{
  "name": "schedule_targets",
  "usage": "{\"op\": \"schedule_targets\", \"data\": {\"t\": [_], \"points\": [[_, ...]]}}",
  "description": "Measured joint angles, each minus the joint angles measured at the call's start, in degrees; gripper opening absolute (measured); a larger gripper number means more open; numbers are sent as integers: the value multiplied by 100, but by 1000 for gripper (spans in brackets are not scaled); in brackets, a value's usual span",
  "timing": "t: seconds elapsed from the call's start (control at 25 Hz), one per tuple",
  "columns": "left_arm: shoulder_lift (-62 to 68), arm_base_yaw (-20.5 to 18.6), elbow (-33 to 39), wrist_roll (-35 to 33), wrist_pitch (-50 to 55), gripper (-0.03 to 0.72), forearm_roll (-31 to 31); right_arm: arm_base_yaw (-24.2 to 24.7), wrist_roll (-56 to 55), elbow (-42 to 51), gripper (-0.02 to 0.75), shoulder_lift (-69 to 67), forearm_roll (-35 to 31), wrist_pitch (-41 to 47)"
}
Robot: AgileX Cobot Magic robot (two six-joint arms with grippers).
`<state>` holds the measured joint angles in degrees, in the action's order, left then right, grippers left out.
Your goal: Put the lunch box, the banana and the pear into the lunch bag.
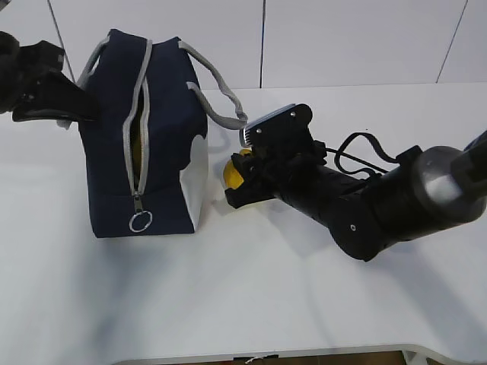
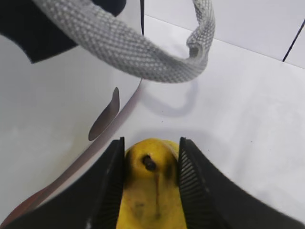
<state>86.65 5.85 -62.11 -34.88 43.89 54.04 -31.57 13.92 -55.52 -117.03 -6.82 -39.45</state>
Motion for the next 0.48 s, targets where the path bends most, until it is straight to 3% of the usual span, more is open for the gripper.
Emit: {"op": "schedule_targets", "data": {"t": [0.48], "points": [[0,0,0,0,0,-9,0,0,11,0,277,0,-2,0]]}}
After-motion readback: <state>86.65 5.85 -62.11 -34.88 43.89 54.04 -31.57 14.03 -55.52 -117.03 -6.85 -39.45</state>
